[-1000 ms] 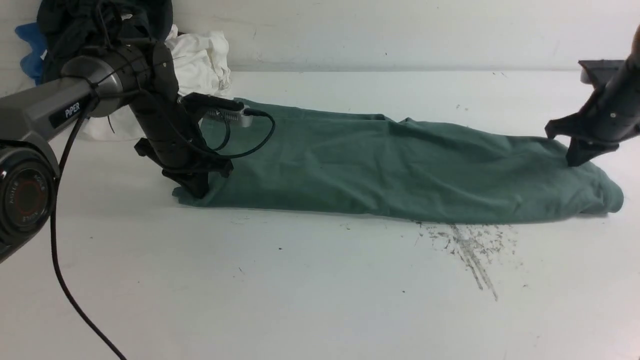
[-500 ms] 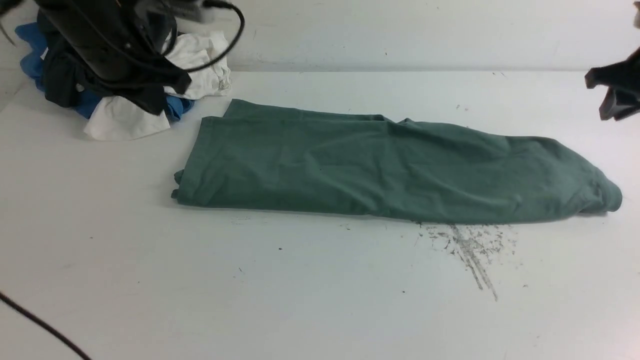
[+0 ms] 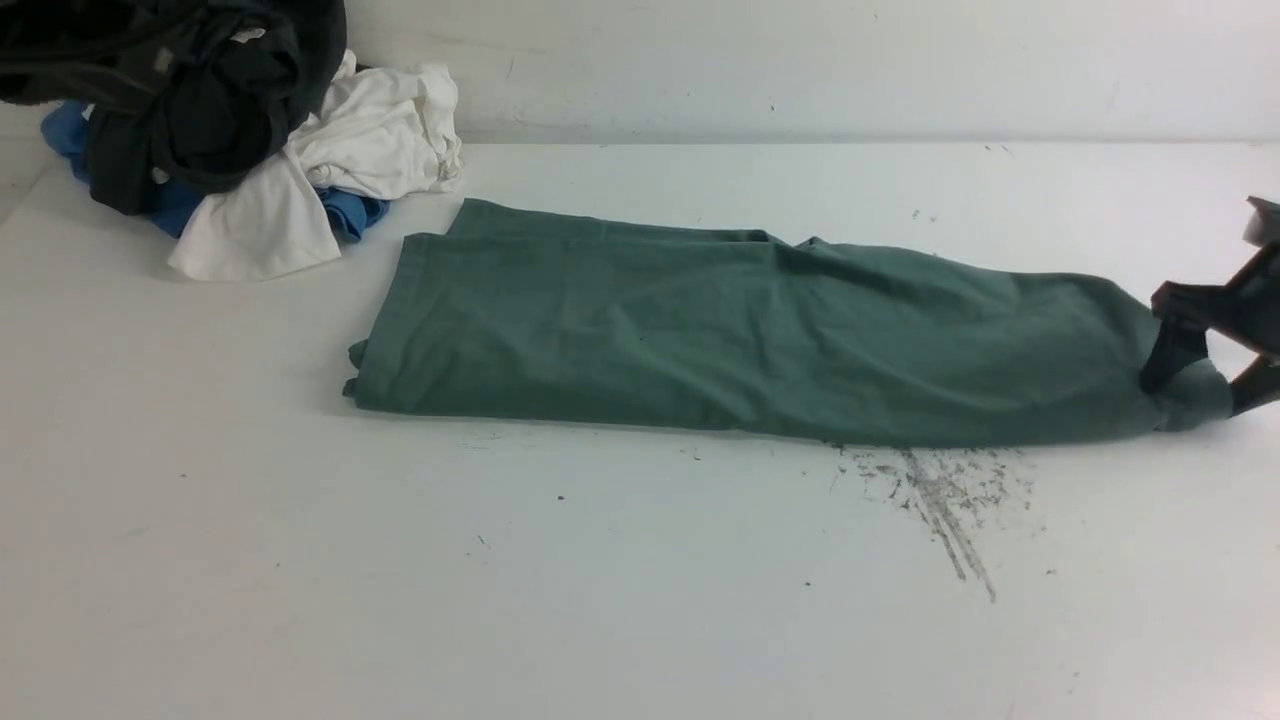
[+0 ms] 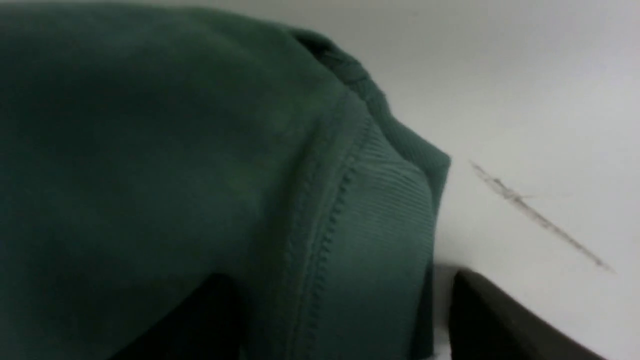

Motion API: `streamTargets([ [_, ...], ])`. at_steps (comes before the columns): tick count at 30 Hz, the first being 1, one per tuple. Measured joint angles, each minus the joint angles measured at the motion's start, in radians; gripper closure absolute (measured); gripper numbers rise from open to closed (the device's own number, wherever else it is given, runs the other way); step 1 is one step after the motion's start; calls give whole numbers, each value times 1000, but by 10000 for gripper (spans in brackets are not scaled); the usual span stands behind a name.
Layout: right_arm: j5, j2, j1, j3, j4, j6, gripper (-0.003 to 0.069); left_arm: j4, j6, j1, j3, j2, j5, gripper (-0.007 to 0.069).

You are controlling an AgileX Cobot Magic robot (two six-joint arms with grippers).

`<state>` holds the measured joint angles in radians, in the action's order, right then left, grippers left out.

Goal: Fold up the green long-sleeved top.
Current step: Use the right arm to clamp the right edge of the fabric, then use the right arm to drag the right edge of the fabric to the left and folds it over the left edge

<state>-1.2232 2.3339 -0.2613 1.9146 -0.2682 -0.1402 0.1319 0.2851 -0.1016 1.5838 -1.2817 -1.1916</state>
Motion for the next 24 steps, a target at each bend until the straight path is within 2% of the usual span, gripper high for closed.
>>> streamTargets([
  [1, 1, 0, 3, 1, -10, -2, 188, -3, 0, 0, -9, 22, -4, 631],
  [3, 3, 2, 14, 2, -30, -14, 315, -16, 0, 0, -57, 81, -14, 631],
  [4, 3, 3, 16, 3, -34, -22, 353, -21, 0, 0, -72, 103, -14, 631],
  [5, 3, 5, 17, 5, -35, -33, 446, -38, -1, 0, -111, 136, -16, 631],
  [6, 3, 6, 17, 5, -35, -35, 460, -41, -1, 0, -117, 147, -16, 631],
  [7, 3, 6, 18, 8, -31, -42, 513, -54, -2, 0, -145, 164, -16, 631],
  [8, -1, 6, 18, 19, -9, -52, 596, -86, -11, 0, -207, 211, -16, 631],
  [9, -4, 6, 18, 34, 24, -54, 617, -110, -24, 0, -258, 245, -16, 631],
  [13, -11, -14, 13, 90, 138, -28, 626, -180, -76, 0, -401, 328, -5, 631],
  [16, -18, -106, 7, 180, 217, 19, 626, -231, -166, 0, -599, 404, 73, 631],
  [22, -21, -238, 88, 233, 104, 41, 626, -233, -224, 0, -789, 419, 214, 631],
  [24, -21, -256, 162, 236, 34, 30, 626, -233, -231, 0, -824, 413, 262, 631],
])
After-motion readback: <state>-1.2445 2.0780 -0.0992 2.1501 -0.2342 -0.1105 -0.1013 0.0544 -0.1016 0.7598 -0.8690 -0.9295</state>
